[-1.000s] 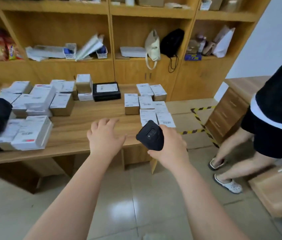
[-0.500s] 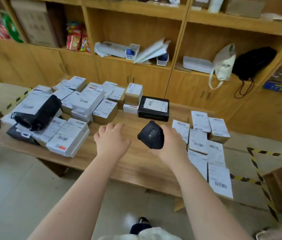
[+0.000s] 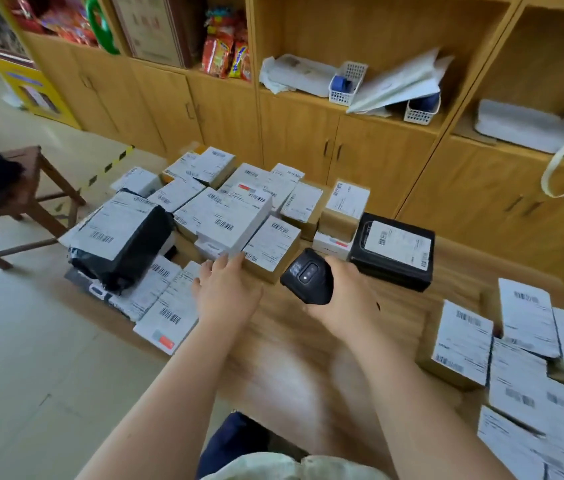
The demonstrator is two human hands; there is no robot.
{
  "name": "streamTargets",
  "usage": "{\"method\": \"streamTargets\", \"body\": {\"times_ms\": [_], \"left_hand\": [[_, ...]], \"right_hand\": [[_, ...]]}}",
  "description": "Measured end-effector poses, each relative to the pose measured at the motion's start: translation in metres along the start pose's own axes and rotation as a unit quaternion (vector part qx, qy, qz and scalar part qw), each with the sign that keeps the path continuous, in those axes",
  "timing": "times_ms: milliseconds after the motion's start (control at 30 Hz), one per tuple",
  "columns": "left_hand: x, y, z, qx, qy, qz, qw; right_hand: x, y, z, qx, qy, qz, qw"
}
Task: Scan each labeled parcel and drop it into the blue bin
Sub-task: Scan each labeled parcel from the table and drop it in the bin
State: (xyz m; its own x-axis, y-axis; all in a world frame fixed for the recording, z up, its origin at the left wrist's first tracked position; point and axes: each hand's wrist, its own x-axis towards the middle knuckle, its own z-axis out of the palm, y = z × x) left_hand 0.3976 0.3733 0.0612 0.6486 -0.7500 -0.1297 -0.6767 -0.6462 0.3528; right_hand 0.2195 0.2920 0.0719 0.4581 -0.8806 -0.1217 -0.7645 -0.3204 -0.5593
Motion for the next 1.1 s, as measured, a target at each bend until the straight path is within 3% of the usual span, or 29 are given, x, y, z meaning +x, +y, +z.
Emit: {"method": "streamTargets", "body": {"times_ms": [300, 500, 700, 933, 1100], "left_hand": [[0.143, -0.045, -0.006, 0.011, -0.064, 0.003, 0.998], [0.189, -0.047, 0.008, 0.036, -0.121, 0.002, 0.992], [0.204, -0.051, 0.014, 0.027, -0.116, 0.049, 0.992], [0.204, -0.053, -0.008, 0.124, -0.021, 0.18, 0.976], [0.199, -0.048, -0.011, 0.132, -0.009, 0.194, 0.972]], "right_hand": [[0.1, -0.057, 0.057, 0.016, 0.011, 0.076, 0.997], [0.132, -0.082, 0.079, -0.009, 0.008, 0.12, 0.993], [0.146, -0.087, 0.07, -0.078, 0.026, 0.165, 0.983], [0.145, -0.086, 0.042, -0.207, 0.054, 0.185, 0.959], [0.13, -0.092, 0.041, -0.232, 0.057, 0.203, 0.95]]}}
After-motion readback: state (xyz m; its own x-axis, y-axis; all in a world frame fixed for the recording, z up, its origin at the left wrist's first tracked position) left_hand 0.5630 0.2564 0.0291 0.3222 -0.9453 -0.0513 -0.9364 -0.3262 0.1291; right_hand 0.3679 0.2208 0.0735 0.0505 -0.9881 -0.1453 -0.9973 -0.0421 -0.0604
